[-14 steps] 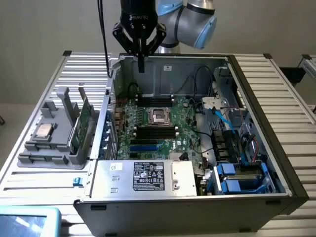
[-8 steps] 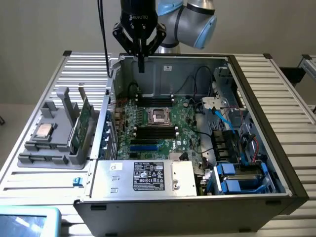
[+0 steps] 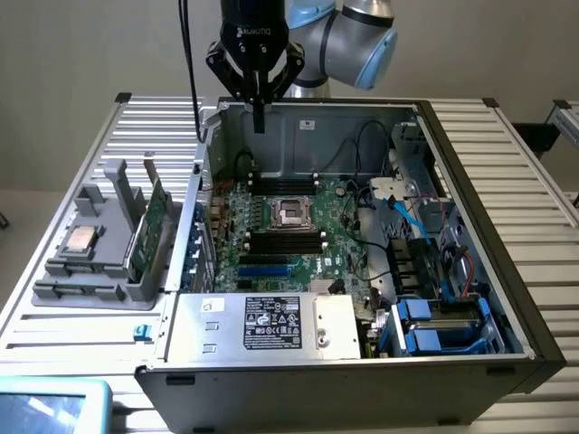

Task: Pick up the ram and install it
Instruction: 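Reach for the ram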

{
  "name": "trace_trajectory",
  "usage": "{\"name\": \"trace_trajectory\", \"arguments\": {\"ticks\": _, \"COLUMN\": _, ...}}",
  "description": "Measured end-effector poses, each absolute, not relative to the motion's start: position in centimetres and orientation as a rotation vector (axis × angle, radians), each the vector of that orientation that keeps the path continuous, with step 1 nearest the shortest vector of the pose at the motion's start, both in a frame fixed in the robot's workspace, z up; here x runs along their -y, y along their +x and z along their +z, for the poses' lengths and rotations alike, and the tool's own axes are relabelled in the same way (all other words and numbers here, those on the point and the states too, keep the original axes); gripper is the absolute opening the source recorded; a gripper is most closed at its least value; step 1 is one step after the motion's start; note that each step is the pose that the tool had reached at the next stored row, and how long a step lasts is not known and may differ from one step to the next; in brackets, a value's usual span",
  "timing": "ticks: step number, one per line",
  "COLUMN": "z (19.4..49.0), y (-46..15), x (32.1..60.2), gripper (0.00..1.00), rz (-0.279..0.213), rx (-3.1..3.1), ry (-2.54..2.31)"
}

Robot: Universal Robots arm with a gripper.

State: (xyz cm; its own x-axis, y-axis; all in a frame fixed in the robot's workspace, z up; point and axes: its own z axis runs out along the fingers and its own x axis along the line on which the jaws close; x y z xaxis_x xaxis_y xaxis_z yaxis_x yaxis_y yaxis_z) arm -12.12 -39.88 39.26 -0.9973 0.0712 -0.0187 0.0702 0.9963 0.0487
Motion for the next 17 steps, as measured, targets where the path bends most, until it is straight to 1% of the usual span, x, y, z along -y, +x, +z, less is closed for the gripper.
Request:
{"name": "trace_trajectory", "arguments": {"ticks": 7, "z": 39.3, "y": -12.8, "x": 39.9, "gripper": 0.09, "rz": 0.075, "rx": -3.119, "ry": 0.109}}
{"name": "trace_trajectory", "arguments": {"ticks": 17, "z": 39.3, "y": -17.0, "x": 39.9, "gripper": 0.09, "rz": 0.075, "rx": -3.121, "ry": 0.104}}
